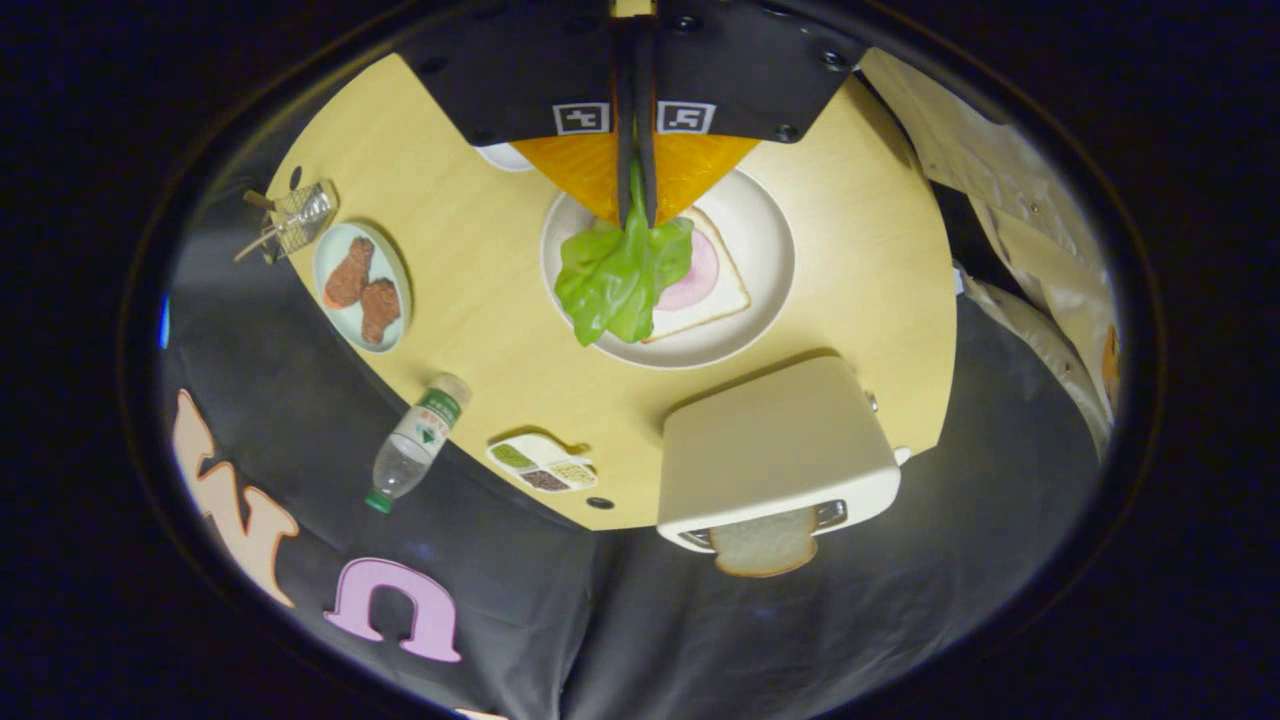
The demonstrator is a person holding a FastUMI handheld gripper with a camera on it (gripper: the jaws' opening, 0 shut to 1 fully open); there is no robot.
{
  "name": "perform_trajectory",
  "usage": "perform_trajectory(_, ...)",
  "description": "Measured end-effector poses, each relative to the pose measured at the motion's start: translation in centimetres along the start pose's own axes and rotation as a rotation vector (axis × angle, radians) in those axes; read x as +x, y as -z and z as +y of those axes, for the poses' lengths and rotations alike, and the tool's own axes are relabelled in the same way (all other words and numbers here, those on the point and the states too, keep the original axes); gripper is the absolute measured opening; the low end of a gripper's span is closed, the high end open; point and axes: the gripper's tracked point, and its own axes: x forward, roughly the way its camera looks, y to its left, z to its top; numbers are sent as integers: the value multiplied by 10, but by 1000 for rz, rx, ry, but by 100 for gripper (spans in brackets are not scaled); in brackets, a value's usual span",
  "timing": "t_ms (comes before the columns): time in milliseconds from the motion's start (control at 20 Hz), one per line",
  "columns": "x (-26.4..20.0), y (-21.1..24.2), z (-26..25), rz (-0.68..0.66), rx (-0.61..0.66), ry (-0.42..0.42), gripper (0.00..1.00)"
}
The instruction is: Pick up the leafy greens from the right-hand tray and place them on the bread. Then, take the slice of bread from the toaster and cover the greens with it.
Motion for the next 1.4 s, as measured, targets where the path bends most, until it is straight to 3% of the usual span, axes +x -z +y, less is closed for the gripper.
perform_trajectory(650,59,-16,25,85,11,-109,4)
perform_trajectory(950,71,-3,12,142,15,-66,35)
perform_trajectory(1400,49,-27,17,84,69,-26,87)
